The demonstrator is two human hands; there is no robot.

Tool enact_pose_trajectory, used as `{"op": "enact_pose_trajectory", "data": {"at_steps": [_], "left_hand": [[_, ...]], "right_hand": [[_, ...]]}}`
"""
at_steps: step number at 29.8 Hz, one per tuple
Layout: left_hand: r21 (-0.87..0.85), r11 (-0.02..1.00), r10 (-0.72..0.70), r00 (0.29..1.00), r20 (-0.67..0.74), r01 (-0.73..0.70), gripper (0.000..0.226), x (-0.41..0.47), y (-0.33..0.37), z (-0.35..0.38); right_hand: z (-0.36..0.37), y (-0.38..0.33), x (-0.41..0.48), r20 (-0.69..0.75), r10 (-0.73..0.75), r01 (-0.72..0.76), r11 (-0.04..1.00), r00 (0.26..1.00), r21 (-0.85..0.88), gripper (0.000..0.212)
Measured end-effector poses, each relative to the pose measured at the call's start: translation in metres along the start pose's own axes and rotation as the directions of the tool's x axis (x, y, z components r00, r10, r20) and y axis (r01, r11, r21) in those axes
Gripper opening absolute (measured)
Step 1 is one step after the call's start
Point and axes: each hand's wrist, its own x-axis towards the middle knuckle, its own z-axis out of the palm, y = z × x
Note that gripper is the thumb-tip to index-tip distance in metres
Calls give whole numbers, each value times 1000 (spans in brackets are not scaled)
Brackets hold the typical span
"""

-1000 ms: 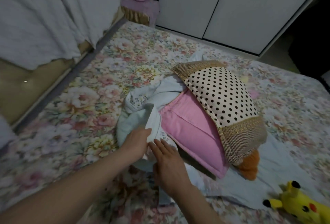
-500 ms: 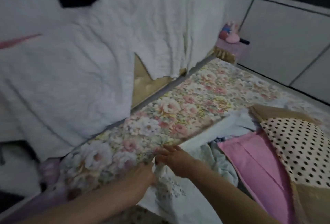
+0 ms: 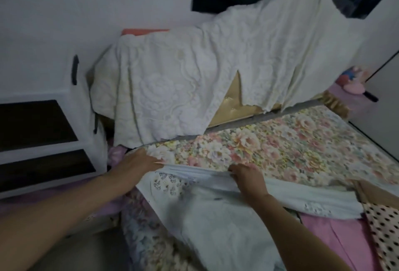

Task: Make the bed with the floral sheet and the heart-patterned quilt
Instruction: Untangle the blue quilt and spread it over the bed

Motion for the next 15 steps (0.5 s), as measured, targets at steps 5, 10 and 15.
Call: {"op": "enact_pose_trajectory", "data": {"at_steps": [5, 10, 15], "left_hand": [[105, 994, -43, 999, -5, 43, 71, 1, -2, 17], [49, 999, -6, 998, -70, 10, 63, -5, 5, 18], [41, 999, 25, 987, -161, -19, 21, -8, -7, 12]], "right_hand": [[-51, 2, -9, -209, 26, -6, 995, 978, 97, 10], [-73, 16, -7, -230, 2, 8, 999, 973, 45, 13], [-80, -5, 14, -292, -19, 33, 999, 956, 43, 15]]}}
